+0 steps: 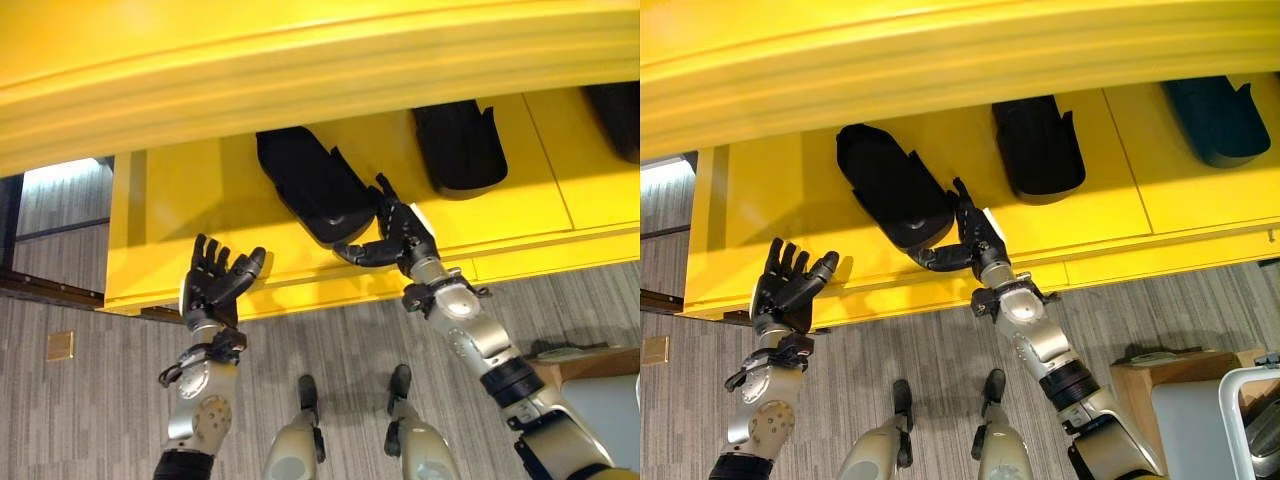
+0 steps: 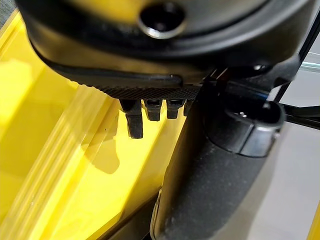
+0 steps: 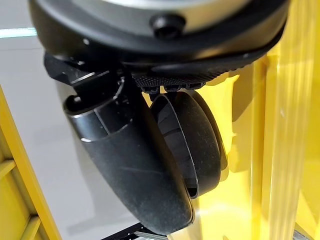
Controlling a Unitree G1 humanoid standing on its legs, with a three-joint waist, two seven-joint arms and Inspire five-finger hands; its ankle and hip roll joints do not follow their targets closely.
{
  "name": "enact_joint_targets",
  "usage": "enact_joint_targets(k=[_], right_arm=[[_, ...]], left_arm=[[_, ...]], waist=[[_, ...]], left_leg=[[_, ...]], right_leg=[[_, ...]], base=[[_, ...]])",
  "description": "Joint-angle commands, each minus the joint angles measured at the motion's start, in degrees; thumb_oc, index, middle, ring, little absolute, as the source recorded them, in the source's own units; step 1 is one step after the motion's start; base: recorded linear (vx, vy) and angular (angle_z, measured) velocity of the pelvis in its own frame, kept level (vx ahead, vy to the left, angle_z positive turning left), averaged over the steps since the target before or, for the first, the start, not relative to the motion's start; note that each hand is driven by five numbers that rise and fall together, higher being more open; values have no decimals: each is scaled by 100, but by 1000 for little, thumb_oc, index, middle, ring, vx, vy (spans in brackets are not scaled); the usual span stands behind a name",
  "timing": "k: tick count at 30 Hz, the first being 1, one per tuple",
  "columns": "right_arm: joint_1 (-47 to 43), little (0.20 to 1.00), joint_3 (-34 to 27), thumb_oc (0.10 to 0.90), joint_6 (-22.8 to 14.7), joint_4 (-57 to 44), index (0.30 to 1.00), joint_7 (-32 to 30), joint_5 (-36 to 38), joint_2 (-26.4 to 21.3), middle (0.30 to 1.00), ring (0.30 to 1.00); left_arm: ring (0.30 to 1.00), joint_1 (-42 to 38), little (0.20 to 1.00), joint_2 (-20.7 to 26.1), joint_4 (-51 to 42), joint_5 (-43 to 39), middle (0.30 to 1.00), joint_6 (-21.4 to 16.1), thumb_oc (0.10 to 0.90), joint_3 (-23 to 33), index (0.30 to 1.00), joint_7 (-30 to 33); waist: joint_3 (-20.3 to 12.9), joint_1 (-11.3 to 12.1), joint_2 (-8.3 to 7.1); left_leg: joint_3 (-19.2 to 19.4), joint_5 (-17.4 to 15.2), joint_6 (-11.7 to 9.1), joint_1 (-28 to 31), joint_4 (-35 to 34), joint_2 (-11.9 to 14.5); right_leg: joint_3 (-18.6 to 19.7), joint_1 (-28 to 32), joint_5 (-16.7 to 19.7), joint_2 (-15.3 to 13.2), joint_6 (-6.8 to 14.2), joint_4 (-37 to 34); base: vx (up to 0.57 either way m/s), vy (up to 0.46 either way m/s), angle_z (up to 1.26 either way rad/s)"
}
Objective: Move parts from the plastic box to the shelf.
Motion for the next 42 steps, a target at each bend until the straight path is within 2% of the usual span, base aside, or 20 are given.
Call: enact_joint_targets(k=[1,42], right_arm=[[-59,1000,256,900,-182,-369,1000,301,180,446,1000,1000],[225,1000,532,900,-263,-1150,1000,578,582,547,1000,1000]], left_arm=[[1000,111,1000,336,-449,-34,1000,-288,900,31,1000,29],[1000,119,1000,263,-391,-43,1000,-279,900,178,1000,107]], waist=[[-257,210,-544],[-381,263,-803]], left_leg=[[-140,-193,68,-143,336,-4],[-168,-231,71,-31,319,11]], right_leg=[[213,-130,-243,-985,674,746],[157,-6,-221,-979,697,716]], base=[[0,0,0],[0,0,0]])
